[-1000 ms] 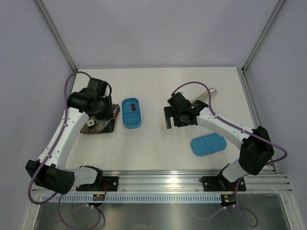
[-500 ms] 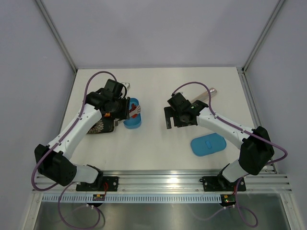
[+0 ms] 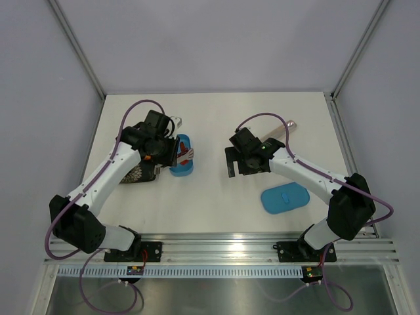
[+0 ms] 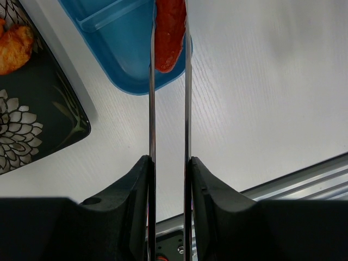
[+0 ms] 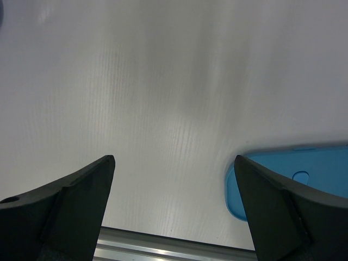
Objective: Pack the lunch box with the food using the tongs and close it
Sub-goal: Place the fake food in the packing box.
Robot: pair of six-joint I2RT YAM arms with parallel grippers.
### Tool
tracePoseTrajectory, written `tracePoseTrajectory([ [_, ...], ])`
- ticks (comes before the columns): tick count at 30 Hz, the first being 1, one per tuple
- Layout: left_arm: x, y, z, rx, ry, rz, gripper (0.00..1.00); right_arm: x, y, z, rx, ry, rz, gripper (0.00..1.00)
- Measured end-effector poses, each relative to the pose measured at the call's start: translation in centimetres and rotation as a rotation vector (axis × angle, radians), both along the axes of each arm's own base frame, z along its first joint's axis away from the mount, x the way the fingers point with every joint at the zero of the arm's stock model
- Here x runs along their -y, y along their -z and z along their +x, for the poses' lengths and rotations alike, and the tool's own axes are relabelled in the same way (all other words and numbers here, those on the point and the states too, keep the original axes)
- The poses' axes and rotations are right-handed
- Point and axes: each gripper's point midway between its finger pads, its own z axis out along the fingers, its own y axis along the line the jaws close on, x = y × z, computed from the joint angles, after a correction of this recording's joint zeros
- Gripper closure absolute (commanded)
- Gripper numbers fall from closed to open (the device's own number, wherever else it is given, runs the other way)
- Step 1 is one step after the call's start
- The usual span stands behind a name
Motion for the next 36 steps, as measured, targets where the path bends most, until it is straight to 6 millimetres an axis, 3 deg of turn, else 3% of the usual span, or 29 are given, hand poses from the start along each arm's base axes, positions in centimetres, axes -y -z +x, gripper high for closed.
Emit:
tracePoseTrajectory([
  [11,-0.5,0.6,-0.6,-0.013,0.031,0.026,1.00,-0.1,-0.1,0.1,0.003,-0.005,0.000,0.01],
  [22,-1.0,-0.1,-1.3,0.011,0.033,0.027,1.00,-0.4,-0.5,0.5,0.012,-0.009,0.006,0.00],
  [31,-1.6,1.0,-1.7,-0.010,0.025,0.056,1.00,-0.4,-0.5,0.5,0.011,-0.008,0.008,0.01],
  [33,-1.6,1.0,-1.6,-0.003,0.022,0.061,0.97,-0.4,-0.5,0.5,0.011,-0.007,0.008,0.01],
  [36,-1.8,1.0,-1.4,0.000,0.016,0.070,0.82,-0.5,-0.5,0.5,0.011,-0.007,0.008,0.01],
])
